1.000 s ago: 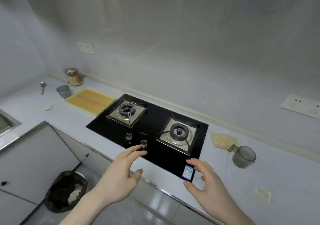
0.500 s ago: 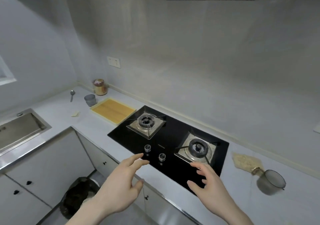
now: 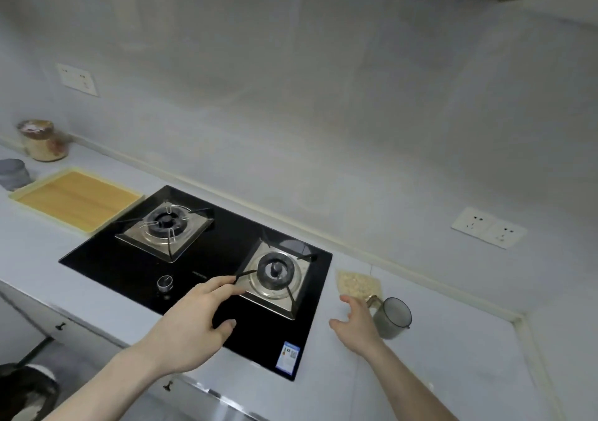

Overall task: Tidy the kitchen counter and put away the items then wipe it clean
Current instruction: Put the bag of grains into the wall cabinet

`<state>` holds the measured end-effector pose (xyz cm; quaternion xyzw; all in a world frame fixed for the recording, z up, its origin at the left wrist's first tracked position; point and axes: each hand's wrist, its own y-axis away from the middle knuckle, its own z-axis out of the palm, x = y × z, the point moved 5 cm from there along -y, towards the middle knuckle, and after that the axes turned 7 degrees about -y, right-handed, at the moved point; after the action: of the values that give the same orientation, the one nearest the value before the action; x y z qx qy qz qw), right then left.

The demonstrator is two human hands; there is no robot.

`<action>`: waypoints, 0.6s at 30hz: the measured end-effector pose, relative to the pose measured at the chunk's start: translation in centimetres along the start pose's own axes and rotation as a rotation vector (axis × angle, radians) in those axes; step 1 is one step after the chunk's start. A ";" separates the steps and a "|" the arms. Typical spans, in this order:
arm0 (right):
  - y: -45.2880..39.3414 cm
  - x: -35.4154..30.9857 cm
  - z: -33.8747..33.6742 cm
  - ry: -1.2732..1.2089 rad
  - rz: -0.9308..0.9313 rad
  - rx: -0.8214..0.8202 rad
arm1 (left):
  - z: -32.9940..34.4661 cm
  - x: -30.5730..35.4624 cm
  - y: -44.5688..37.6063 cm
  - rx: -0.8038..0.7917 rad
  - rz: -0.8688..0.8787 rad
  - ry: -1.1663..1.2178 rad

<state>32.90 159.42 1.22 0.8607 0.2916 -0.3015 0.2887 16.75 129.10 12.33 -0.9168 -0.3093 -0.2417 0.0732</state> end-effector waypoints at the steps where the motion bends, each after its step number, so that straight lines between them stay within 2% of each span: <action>1: -1.5 0.5 0.1 0.047 0.011 -0.028 | 0.5 0.4 -1.0 0.000 -0.002 0.006; 7: -9.5 3.2 2.0 0.330 0.086 -0.171 | 3.0 1.4 -4.1 0.006 -0.069 -0.002; 11: -13.3 4.0 3.0 0.496 0.119 -0.207 | 5.0 1.0 -4.3 0.004 -0.124 0.007; 18: -16.2 6.0 3.7 0.631 0.200 -0.217 | 6.9 -0.8 -3.8 -0.006 -0.265 -0.002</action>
<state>24.57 169.65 -10.55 0.9002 0.3108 0.0418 0.3022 16.66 133.63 5.86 -0.8683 -0.4272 -0.2491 0.0374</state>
